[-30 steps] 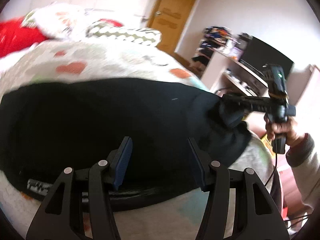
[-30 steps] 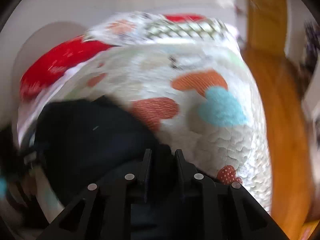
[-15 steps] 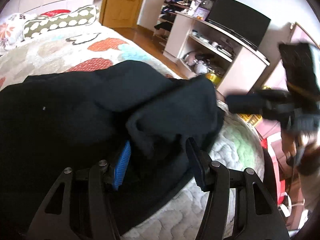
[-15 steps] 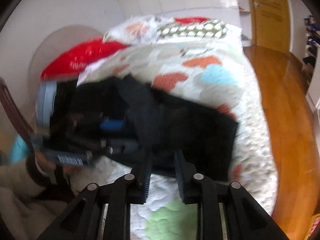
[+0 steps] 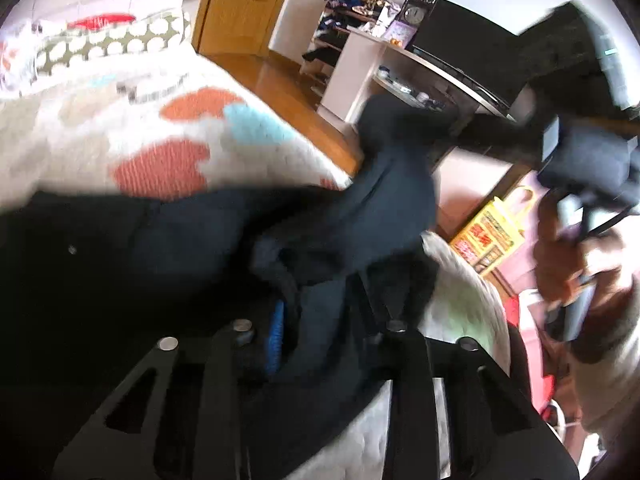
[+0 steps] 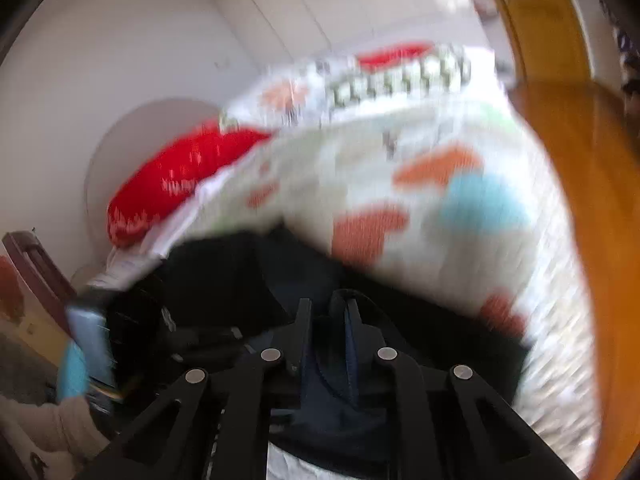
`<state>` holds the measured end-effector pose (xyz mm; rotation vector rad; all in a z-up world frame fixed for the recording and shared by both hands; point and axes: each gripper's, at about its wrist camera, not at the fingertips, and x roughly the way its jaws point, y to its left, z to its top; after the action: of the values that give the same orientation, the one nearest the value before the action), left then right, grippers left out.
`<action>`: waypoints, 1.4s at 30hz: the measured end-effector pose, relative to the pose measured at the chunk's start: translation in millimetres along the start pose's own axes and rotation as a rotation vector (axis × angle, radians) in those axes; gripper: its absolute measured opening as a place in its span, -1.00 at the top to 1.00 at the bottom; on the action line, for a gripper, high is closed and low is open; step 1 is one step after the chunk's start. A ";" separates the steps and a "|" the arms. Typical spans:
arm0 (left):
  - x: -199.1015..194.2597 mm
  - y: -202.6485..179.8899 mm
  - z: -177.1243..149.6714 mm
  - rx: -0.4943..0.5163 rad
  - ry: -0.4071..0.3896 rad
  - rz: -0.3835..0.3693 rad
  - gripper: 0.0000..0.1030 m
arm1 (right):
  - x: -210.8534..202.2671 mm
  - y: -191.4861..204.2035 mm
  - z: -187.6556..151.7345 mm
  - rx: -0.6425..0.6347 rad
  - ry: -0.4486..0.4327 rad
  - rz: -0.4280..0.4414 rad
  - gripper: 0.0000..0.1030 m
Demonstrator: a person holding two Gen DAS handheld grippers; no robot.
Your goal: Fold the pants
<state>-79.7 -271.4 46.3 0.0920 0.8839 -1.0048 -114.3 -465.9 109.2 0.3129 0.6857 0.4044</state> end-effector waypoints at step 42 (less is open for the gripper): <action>-214.7 218.8 -122.7 -0.579 -0.199 0.527 -0.13 | 27.3 -60.0 -50.4 0.367 0.015 -0.123 0.44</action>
<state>-35.9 55.9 42.6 -0.2517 0.8740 -0.2406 -113.2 -498.7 32.9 0.6119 0.7893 0.1613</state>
